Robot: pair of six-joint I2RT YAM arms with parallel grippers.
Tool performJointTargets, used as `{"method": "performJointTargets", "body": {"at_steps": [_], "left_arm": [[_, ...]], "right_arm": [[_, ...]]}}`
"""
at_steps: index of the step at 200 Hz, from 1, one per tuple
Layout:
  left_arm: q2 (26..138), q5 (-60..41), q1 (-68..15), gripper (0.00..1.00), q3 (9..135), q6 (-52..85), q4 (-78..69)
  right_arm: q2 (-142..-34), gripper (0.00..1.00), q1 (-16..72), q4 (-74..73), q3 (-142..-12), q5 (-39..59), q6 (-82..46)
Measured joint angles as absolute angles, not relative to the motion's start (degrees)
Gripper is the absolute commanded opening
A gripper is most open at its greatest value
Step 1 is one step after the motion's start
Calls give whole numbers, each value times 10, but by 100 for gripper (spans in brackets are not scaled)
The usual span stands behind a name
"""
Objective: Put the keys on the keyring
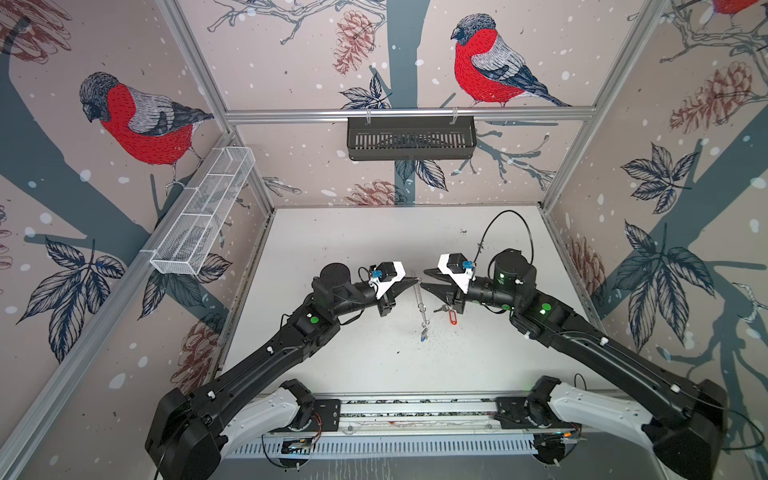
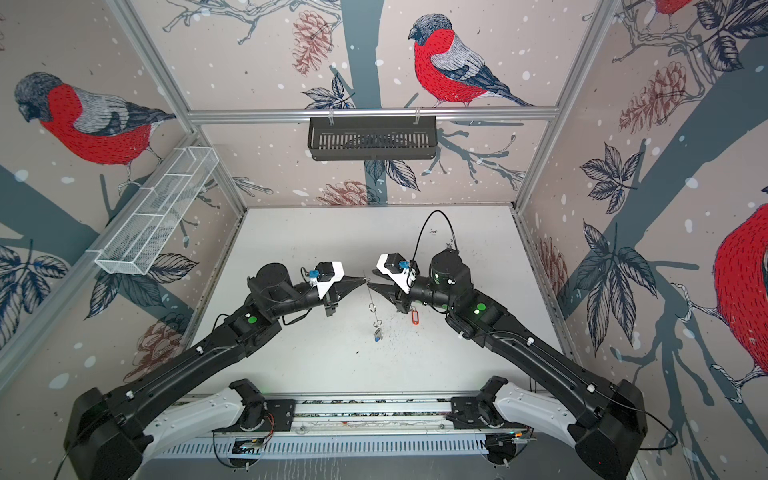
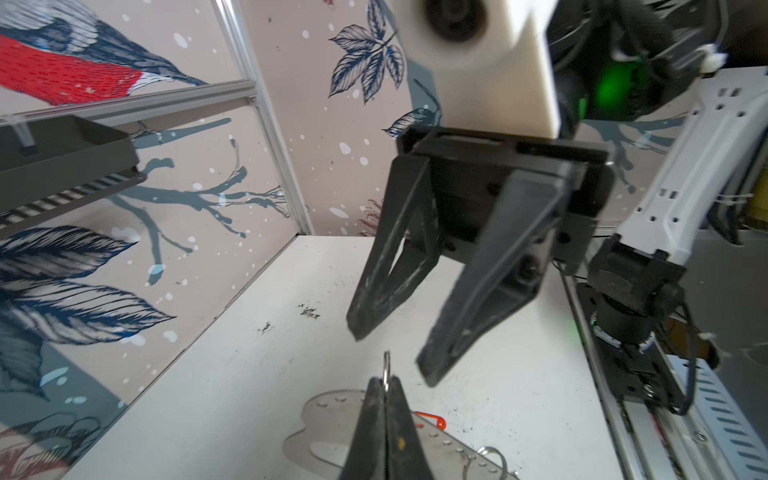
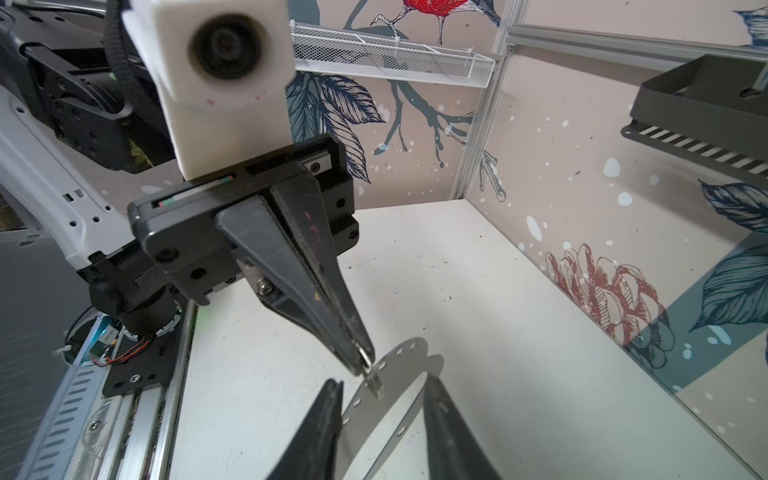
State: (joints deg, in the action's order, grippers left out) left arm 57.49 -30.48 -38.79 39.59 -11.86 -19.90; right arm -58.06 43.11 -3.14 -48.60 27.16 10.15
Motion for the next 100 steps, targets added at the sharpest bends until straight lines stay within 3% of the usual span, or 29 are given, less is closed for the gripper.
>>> {"method": "performJointTargets", "body": {"at_steps": [100], "left_arm": [[602,5,-473,0,366,-68,-310]], "right_arm": [[-563,48,424,-65,-436,125,25]]}}
